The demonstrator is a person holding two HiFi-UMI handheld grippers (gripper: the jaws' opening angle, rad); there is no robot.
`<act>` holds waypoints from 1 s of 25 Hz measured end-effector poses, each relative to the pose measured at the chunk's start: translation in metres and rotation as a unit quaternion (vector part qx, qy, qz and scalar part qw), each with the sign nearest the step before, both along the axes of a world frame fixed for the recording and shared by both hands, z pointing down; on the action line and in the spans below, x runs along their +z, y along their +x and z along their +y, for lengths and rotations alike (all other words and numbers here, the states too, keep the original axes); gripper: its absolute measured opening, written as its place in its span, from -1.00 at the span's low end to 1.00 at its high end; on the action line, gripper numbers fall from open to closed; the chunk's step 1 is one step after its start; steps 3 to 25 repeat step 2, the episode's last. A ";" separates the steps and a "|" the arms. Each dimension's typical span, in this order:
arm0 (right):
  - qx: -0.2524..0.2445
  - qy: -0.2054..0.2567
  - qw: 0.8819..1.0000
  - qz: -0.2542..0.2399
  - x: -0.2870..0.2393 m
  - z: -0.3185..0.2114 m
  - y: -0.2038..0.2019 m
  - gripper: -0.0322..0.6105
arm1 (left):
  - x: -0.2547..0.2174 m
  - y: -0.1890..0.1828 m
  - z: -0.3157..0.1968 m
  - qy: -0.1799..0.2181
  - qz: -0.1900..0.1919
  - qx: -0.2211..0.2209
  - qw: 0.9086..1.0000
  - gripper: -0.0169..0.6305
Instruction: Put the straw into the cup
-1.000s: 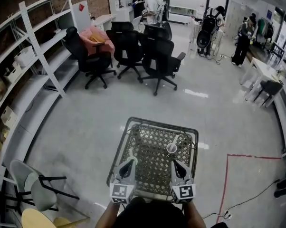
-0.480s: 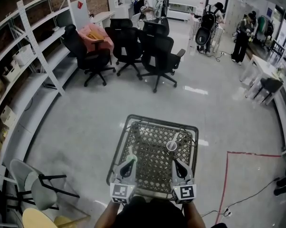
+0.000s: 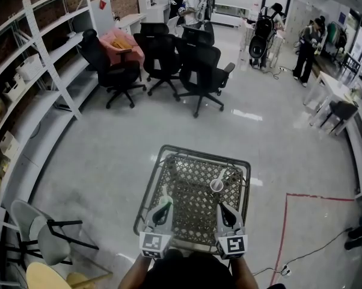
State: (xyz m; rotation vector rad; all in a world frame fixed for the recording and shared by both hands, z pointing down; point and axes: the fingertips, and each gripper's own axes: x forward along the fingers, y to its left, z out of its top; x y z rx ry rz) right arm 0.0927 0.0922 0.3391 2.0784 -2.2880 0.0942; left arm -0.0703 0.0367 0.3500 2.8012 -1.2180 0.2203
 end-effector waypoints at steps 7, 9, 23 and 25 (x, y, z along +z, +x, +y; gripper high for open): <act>0.000 0.001 1.000 0.001 0.001 0.000 -0.001 -0.89 | 0.001 -0.001 0.000 0.000 0.001 0.000 1.000 -0.93; 0.000 0.001 1.000 0.001 0.001 0.000 -0.001 -0.89 | 0.001 -0.001 0.000 0.000 0.001 0.000 1.000 -0.93; 0.000 0.001 1.000 0.001 0.001 0.000 -0.001 -0.89 | 0.001 -0.001 0.000 0.000 0.001 0.000 1.000 -0.93; 0.000 0.001 1.000 0.001 0.001 0.000 -0.001 -0.89 | 0.001 -0.001 0.000 0.000 0.001 0.000 1.000 -0.93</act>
